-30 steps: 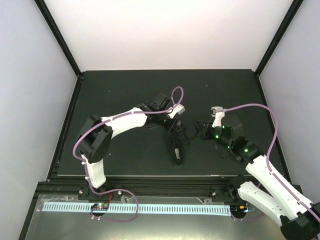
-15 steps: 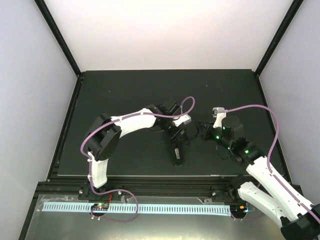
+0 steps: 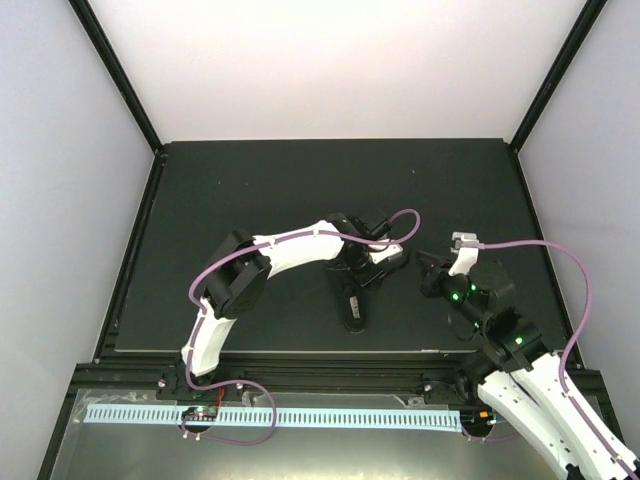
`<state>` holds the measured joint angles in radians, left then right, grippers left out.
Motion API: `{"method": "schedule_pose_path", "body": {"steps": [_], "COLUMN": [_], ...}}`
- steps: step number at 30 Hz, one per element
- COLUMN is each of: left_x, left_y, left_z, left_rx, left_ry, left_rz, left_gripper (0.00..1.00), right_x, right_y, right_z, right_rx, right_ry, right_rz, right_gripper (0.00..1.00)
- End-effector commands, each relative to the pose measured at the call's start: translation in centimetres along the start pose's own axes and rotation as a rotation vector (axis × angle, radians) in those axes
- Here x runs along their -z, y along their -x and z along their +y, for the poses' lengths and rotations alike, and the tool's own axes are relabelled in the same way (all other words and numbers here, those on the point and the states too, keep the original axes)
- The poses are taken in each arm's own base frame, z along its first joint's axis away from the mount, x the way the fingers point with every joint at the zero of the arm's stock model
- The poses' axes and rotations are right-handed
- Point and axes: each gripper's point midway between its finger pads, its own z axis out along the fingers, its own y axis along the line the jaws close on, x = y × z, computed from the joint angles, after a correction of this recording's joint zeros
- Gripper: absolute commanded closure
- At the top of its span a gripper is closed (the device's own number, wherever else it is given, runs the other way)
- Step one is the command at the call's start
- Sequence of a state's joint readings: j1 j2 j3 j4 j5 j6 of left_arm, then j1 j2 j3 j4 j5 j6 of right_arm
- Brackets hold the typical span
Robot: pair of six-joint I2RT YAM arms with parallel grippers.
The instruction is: Tie the shoes
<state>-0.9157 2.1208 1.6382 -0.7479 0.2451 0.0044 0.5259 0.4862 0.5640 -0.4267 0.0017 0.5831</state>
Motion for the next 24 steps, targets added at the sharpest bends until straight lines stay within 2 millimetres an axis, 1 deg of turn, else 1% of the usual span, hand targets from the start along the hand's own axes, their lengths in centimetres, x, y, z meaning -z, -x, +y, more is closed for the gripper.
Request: {"method": "schedule_pose_path", "body": {"steps": [1,5,11,13,15,16,17,18,19,21,22,23,24], "left_x": [0.4,-0.6,-2.0,-2.5,-2.4,-2.1,-1.7,-1.2,-0.7,0.7,1.5,2.3,4.0], "left_y": [-0.7,-1.4,-2.0,-2.0,-1.8,-1.4,-1.1,-0.8,-0.5,-0.1,0.1,-0.2,0.1], "left_z": [-0.2,-1.2,-0.9,-0.4,0.1,0.1,-0.1,-0.5,-0.8,-1.4,-1.5,-1.5,-1.8], "left_rx": [0.023,-0.004,-0.038,-0.051,-0.053,-0.05,-0.046,-0.045,-0.048,-0.054,-0.05,-0.037,-0.028], "left_ry": [0.041,0.038,0.08,0.119,0.171,0.183,0.179,0.163,0.148,0.13,0.13,0.132,0.128], "left_rz": [0.048,0.085,0.128,0.14,0.14,0.116,0.092,0.066,0.041,-0.013,-0.044,-0.073,-0.127], "left_gripper": [0.51,0.46,0.45,0.43,0.49,0.52,0.53,0.53,0.51,0.41,0.36,0.29,0.24], "right_x": [0.8,1.1,1.1,1.1,1.2,1.4,1.5,1.7,1.7,1.8,1.8,1.8,1.8], "right_y": [-0.2,-0.4,-0.5,-0.6,-0.5,-0.4,-0.2,-0.2,-0.1,-0.3,-0.3,-0.1,-0.1], "right_z": [-0.8,-0.7,-0.3,-0.2,0.0,-0.2,-0.4,-0.7,-1.4,-3.0,-3.4,-3.3,-3.3], "right_rx": [-0.012,-0.012,-0.028,-0.032,-0.035,-0.04,-0.046,-0.049,-0.051,-0.055,-0.047,-0.037,-0.03], "right_ry": [-0.019,-0.007,0.024,0.032,0.04,0.032,0.022,0.002,-0.034,-0.127,-0.151,-0.157,-0.157], "right_rz": [-0.026,-0.025,-0.029,-0.029,-0.034,-0.037,-0.048,-0.057,-0.065,-0.06,-0.055,-0.051,-0.044], "right_gripper": [0.98,0.98,0.98,0.98,0.98,0.98,0.98,0.98,0.99,0.98,0.98,0.98,0.98]}}
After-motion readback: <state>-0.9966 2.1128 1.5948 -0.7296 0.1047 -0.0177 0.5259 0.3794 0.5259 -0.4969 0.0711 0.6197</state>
